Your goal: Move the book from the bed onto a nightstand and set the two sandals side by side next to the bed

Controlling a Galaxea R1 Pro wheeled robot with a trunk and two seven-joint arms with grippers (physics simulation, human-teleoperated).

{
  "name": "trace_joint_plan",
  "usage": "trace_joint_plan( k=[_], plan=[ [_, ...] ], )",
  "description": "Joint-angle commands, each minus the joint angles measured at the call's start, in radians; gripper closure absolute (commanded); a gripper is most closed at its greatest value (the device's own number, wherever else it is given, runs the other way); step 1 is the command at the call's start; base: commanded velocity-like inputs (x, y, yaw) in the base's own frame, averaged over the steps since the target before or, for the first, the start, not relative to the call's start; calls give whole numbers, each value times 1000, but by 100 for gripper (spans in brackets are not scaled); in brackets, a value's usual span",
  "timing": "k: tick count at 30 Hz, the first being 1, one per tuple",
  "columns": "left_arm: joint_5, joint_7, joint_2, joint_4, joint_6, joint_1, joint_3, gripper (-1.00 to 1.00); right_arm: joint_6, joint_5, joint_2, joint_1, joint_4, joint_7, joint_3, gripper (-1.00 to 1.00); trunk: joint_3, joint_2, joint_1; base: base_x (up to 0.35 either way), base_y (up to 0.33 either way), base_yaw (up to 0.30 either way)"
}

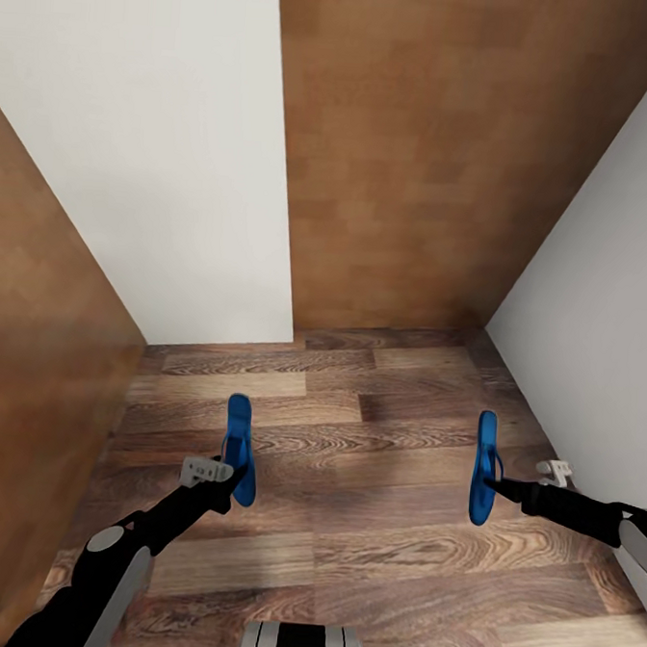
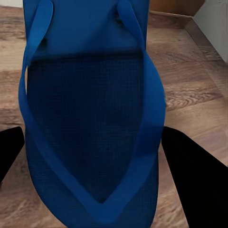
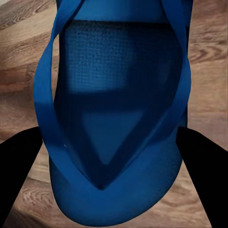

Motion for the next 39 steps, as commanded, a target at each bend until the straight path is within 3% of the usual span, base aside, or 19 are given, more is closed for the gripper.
trace_joint_plan(
  k=[1, 5, 36, 39],
  plan=[
    [10, 0, 1, -1, 9, 0, 0, 100, 8, -9, -1, -1, 0, 0, 3, 100, 3, 0, -1, 0, 0, 0],
    [10, 0, 1, -1, 9, 0, 0, 100, 9, -10, -2, -1, 41, 1, 2, 100, 19, 1, -2, 0, 0, 0],
    [10, 0, -1, 0, 9, 0, -2, 100, 10, -10, -2, -1, 65, 2, 2, 100, 19, 1, -2, 0, 0, 0],
    [10, 0, -1, 0, 9, 0, -2, 100, 10, -10, -2, -1, 65, 2, 2, 100, 30, 2, -4, 0, 0, 0]
  ],
)
